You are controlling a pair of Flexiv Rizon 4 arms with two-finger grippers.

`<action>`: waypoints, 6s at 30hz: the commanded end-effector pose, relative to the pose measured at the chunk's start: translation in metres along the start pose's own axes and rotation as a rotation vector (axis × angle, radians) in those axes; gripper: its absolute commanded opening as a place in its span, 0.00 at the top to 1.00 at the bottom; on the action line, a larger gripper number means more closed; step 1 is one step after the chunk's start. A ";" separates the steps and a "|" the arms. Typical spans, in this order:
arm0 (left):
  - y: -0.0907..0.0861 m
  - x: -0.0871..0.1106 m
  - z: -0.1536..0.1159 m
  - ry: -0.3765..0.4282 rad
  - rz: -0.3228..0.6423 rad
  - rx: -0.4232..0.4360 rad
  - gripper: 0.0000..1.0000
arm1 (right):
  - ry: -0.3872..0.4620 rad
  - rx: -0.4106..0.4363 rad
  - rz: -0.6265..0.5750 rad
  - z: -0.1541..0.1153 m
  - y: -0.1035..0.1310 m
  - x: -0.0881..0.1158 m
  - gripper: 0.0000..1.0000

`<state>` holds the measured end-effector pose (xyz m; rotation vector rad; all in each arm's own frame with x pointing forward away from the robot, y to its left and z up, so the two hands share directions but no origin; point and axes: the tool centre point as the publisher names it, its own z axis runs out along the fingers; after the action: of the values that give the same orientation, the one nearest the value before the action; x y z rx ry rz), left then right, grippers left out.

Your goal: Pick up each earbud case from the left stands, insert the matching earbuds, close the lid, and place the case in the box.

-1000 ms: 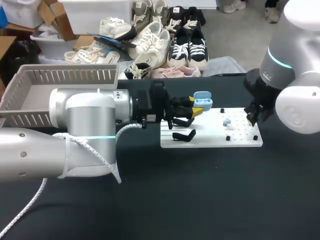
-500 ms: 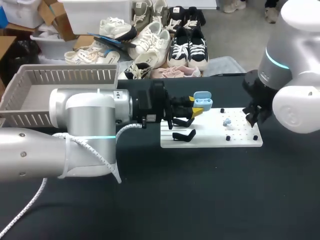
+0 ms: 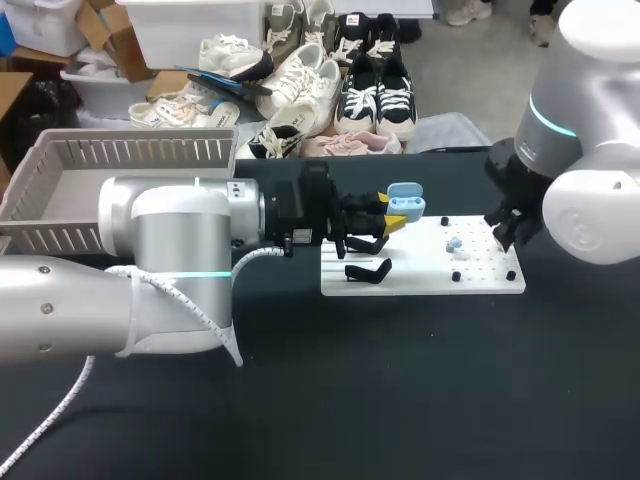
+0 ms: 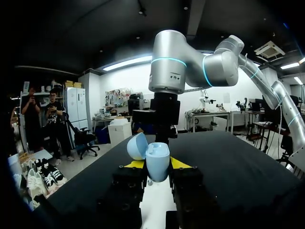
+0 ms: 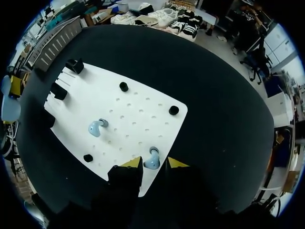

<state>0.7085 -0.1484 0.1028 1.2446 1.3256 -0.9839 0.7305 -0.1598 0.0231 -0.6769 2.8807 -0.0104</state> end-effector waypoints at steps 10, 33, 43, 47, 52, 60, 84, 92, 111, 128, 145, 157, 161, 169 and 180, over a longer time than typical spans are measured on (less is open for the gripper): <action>-0.002 0.000 -0.001 -0.002 0.001 -0.005 1.00 | 0.002 0.000 0.013 0.002 0.002 0.000 0.74; -0.002 0.000 -0.001 -0.002 0.001 -0.005 1.00 | 0.005 0.005 0.024 0.001 0.006 0.001 1.00; -0.002 0.000 -0.001 -0.002 0.001 -0.005 1.00 | -0.022 0.011 0.026 -0.017 0.007 0.004 1.00; -0.002 0.000 -0.001 -0.002 0.001 -0.005 1.00 | -0.033 0.016 0.016 -0.027 0.009 0.006 1.00; -0.002 0.000 -0.001 -0.002 0.001 -0.005 1.00 | -0.050 0.008 0.004 -0.038 0.012 0.010 1.00; -0.002 0.000 -0.001 -0.002 0.001 -0.005 1.00 | -0.066 -0.006 0.004 -0.042 0.012 0.012 1.00; -0.002 0.000 -0.001 -0.002 0.001 -0.005 1.00 | -0.068 -0.035 0.081 -0.042 0.010 0.010 1.00; -0.002 0.000 -0.001 -0.002 0.001 -0.005 1.00 | -0.087 -0.028 0.276 -0.062 0.012 0.020 1.00; -0.002 0.000 -0.001 -0.002 0.001 -0.005 1.00 | 0.033 0.088 0.730 -0.111 0.050 0.053 1.00; -0.002 0.000 -0.001 -0.002 0.001 -0.005 1.00 | 0.029 0.071 0.913 -0.137 0.088 0.024 1.00; -0.002 0.000 -0.001 -0.002 0.001 -0.005 1.00 | 0.036 0.132 1.028 -0.148 0.109 -0.019 1.00; -0.002 0.000 -0.001 -0.002 0.001 -0.005 1.00 | 0.022 0.112 1.007 -0.153 0.134 -0.052 1.00; -0.002 0.000 -0.001 -0.002 0.001 -0.005 1.00 | 0.025 0.112 0.991 -0.152 0.142 -0.060 1.00; -0.002 0.000 -0.001 -0.002 0.001 -0.005 1.00 | 0.033 0.105 0.976 -0.149 0.149 -0.068 1.00; -0.002 0.000 -0.001 -0.002 0.001 -0.005 1.00 | 0.051 0.087 0.966 -0.142 0.156 -0.069 1.00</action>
<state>0.7082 -0.1483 0.1028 1.2439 1.3254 -0.9835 0.6969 0.0048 0.1682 0.7593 2.9039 -0.0184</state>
